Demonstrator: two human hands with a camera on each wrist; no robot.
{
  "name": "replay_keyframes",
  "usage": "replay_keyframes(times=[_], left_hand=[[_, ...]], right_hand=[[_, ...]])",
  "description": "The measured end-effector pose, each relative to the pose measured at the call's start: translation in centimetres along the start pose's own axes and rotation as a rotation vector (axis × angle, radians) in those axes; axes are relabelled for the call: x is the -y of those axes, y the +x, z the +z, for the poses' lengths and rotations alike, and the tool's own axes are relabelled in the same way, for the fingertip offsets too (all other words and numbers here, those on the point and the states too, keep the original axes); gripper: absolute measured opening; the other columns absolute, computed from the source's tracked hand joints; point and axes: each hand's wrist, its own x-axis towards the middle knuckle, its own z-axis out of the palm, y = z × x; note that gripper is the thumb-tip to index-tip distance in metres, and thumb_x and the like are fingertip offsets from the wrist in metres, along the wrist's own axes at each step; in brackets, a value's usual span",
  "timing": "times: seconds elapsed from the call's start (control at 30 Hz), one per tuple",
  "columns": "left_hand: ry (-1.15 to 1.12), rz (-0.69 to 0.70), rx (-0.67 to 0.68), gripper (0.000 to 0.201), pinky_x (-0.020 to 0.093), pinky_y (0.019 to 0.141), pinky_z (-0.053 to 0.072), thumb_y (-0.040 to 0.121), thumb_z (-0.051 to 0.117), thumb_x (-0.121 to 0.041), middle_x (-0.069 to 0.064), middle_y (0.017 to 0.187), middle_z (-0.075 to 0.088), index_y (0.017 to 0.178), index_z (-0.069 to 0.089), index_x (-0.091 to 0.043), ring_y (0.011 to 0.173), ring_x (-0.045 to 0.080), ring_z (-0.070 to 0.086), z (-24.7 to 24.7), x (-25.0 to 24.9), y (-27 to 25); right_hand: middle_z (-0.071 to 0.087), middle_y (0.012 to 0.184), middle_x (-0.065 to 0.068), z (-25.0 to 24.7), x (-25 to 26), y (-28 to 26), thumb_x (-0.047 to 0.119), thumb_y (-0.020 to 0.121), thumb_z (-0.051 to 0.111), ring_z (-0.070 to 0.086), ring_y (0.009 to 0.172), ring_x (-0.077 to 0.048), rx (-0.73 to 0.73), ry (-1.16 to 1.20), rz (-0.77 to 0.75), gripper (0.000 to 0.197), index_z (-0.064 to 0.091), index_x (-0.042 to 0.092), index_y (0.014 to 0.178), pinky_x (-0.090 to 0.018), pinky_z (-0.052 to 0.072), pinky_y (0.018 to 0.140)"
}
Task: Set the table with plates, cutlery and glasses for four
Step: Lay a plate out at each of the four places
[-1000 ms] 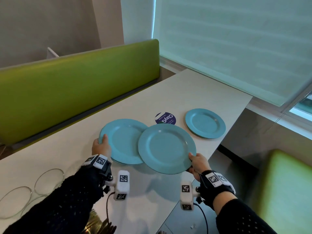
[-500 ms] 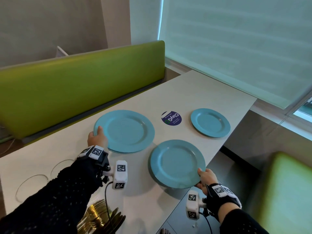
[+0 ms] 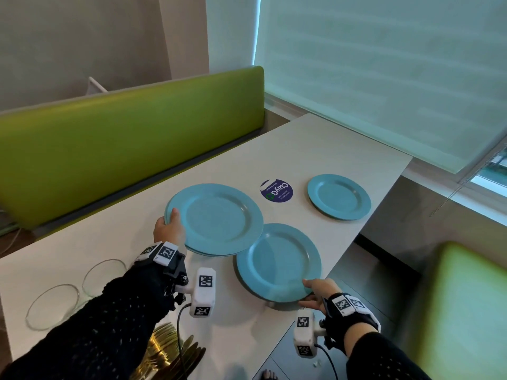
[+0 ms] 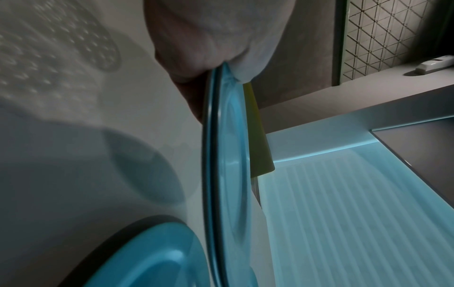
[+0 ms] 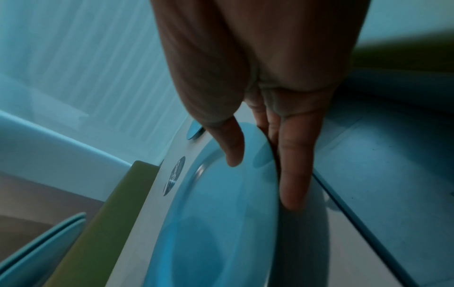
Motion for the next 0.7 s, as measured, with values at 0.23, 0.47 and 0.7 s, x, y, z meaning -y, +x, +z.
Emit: replay_keyframes(times=[0.23,0.47,0.7], left_hand=[[-0.011,0.005,0.045,0.051,0.041,0.094,0.045,0.095,0.043,-0.044,0.019,0.129,0.053,0.13,0.048,-0.006,0.114,0.037,0.053,0.7,-0.8,0.2],[-0.001,0.024,0.14,0.059,0.041,0.1,0.043,0.096,0.035,-0.051,0.018,0.134,0.051,0.134,0.046,-0.007,0.119,0.037,0.051,3.4,-2.3,0.7],[-0.11,-0.008,0.22,0.057,0.039,0.103,0.042,0.098,0.025,-0.049,0.007,0.135,0.052,0.135,0.047,-0.01,0.121,0.032,0.052,8.5,-5.0,2.0]], right_hand=[[0.054,0.077,-0.016,-1.0,1.3,-0.2,0.011,0.089,0.054,0.059,0.073,-0.03,-0.176,-0.407,-0.033,0.026,0.054,-0.008,0.107,-0.038,0.057,0.07],[0.049,0.073,-0.009,1.0,8.8,-2.7,0.031,0.094,0.052,0.05,0.057,-0.021,-0.064,-0.147,-0.329,0.025,0.051,0.007,0.087,-0.039,0.052,0.059],[0.061,0.086,-0.01,3.8,16.3,-1.1,0.014,0.092,0.054,0.06,0.074,-0.022,0.032,-0.083,-0.492,0.011,0.06,0.006,0.096,-0.031,0.056,0.062]])
